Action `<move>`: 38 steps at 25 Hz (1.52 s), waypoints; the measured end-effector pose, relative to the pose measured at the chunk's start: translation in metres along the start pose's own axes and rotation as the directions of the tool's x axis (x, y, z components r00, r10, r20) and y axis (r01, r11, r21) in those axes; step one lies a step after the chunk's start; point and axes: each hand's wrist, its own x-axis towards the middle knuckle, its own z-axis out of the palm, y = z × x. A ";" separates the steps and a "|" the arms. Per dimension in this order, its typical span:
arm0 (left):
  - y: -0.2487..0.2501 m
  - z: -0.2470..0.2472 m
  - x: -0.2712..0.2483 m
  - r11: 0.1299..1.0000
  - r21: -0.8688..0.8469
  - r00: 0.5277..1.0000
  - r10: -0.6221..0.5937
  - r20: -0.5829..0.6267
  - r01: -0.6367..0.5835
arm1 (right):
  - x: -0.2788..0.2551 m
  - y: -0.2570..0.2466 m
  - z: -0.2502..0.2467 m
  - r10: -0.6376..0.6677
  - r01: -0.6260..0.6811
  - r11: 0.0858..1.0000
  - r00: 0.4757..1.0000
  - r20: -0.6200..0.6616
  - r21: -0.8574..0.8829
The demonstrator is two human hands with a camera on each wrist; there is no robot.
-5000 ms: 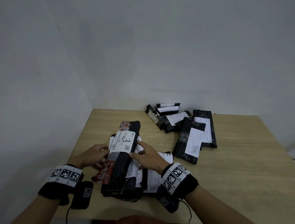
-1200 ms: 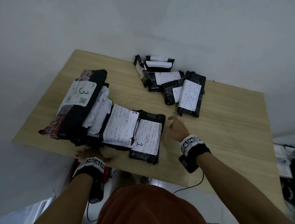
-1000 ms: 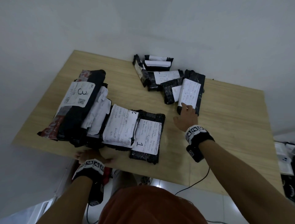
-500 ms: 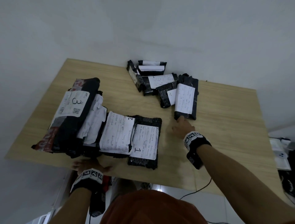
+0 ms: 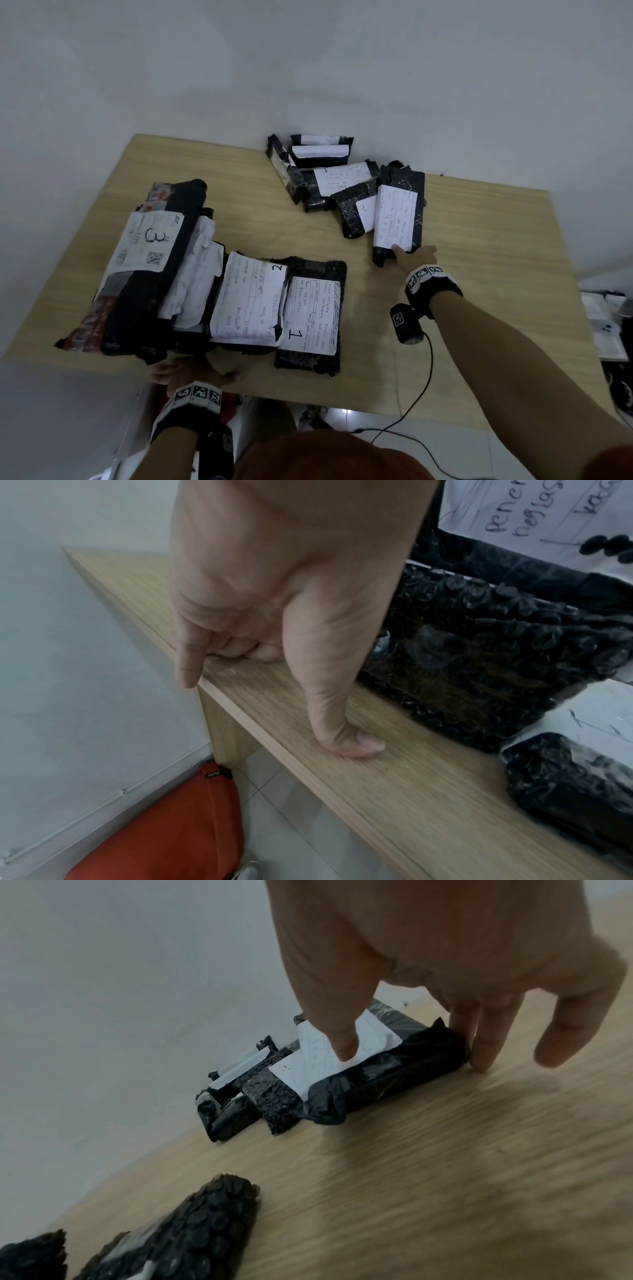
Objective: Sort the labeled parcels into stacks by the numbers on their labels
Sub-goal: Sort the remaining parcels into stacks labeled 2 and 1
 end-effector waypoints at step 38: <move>-0.077 0.074 0.053 0.993 -0.107 0.997 -0.032 0.069 0.039 | -0.072 0.080 0.056 -0.258 0.317 0.813 0.948 0.185 -0.488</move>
